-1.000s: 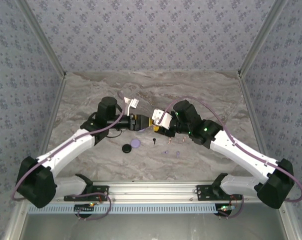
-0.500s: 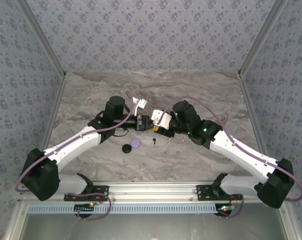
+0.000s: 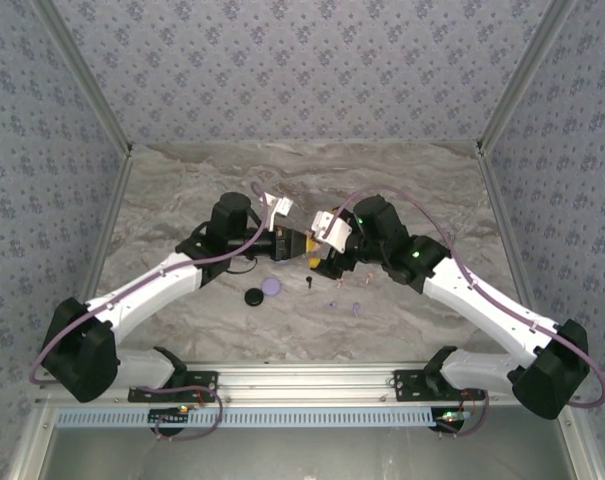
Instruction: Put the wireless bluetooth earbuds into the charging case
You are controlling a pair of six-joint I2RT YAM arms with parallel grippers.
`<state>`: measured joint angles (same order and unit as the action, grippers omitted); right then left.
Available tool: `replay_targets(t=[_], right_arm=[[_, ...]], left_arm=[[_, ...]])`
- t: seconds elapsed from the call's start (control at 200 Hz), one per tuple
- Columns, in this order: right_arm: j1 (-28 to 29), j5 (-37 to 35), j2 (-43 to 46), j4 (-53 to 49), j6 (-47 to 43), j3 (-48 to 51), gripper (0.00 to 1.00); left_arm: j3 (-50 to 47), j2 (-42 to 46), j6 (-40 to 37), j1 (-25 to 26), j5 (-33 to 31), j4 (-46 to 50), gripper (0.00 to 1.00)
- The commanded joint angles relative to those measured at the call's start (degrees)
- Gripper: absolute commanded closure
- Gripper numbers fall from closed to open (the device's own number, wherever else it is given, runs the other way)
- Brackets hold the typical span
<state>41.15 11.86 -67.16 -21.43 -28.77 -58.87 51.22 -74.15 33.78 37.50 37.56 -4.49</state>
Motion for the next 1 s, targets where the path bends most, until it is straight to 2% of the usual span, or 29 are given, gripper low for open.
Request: replay_targets(t=[0.0, 0.22, 0.43, 0.63, 0.81, 0.994], right_arm=[[-2.81, 7.82, 3.15, -5.16, 3.63, -1.27, 0.01], [-8.38, 13.01, 7.71, -5.44, 7.31, 2.06, 0.00], [-13.76, 16.00, 12.65, -0.99, 10.57, 6.54, 0.00], [-17.52, 16.96, 12.93, -5.49, 7.85, 5.90, 0.01], [-17.68, 20.31, 12.75, -4.53, 7.59, 5.17, 0.02], [-16.97, 26.74, 10.53, -1.39, 7.39, 4.07, 0.07]], left_arm=[[1.34, 3.89, -7.97, -0.60, -7.79, 1.51, 1.00], [1.13, 7.59, -21.67, -0.95, -15.00, 3.29, 1.00], [-1.04, 10.52, -37.67, -0.62, -13.69, 4.26, 1.00], [-5.63, 14.30, -47.86, 1.56, -12.18, -0.08, 1.00], [-5.17, 14.98, -53.52, 2.10, -7.52, 1.46, 1.00], [-3.51, 14.28, -54.52, 2.16, -5.07, 3.13, 1.00]])
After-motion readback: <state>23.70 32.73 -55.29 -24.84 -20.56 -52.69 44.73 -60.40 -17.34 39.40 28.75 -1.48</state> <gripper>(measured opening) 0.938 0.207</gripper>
